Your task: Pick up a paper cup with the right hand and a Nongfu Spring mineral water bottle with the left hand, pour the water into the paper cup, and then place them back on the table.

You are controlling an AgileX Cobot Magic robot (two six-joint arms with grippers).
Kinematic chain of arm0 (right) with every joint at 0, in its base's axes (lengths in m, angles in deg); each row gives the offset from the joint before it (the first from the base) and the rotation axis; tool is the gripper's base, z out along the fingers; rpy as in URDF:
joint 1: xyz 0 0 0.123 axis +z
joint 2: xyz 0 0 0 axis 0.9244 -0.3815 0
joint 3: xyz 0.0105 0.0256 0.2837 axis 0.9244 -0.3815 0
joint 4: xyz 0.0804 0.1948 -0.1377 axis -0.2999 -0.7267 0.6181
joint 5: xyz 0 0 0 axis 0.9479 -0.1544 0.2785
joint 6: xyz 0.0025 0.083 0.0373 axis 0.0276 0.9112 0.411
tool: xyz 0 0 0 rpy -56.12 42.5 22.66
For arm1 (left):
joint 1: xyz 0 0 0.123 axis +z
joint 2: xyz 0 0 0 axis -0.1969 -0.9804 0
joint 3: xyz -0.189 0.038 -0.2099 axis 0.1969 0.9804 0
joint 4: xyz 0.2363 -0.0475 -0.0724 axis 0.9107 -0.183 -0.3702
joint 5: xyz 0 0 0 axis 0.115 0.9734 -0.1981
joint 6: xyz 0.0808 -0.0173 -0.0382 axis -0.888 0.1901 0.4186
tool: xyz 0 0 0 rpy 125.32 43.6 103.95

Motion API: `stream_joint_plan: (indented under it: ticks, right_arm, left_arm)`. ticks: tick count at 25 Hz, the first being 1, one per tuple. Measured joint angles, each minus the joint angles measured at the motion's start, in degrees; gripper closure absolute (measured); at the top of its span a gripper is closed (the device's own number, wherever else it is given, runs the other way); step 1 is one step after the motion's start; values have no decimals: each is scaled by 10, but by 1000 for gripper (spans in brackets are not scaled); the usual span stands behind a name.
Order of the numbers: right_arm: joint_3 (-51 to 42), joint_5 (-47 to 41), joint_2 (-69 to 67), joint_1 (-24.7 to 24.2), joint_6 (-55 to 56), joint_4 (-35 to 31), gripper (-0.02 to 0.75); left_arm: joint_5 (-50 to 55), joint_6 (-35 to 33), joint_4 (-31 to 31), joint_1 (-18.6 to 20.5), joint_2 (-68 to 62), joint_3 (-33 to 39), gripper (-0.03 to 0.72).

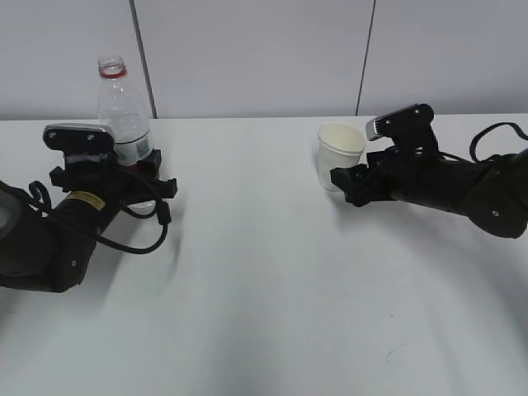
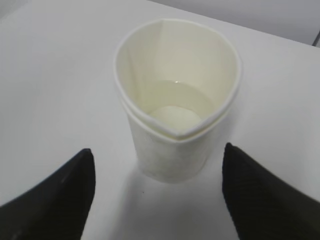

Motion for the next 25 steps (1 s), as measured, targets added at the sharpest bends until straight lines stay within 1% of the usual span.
stream_joint_plan:
  ticks: [4, 8, 11, 17, 25]
  right_arm:
    - [-1, -33, 16, 0, 0, 1, 148]
    - [-28, -44, 42, 0, 0, -6, 148]
    - [-52, -67, 72, -1, 0, -22, 148]
    - [-81, -128, 144, -1, 0, -29, 148]
    - [-84, -184, 204, -1, 0, -29, 149]
  left_arm:
    - [0, 0, 0, 0, 0, 0, 236]
    - [3, 0, 0, 0, 0, 0, 198]
    - [3, 0, 1, 0, 0, 0, 191]
    - [4, 0, 3, 0, 9, 17, 186]
    - [6, -5, 3, -6, 41, 53, 186]
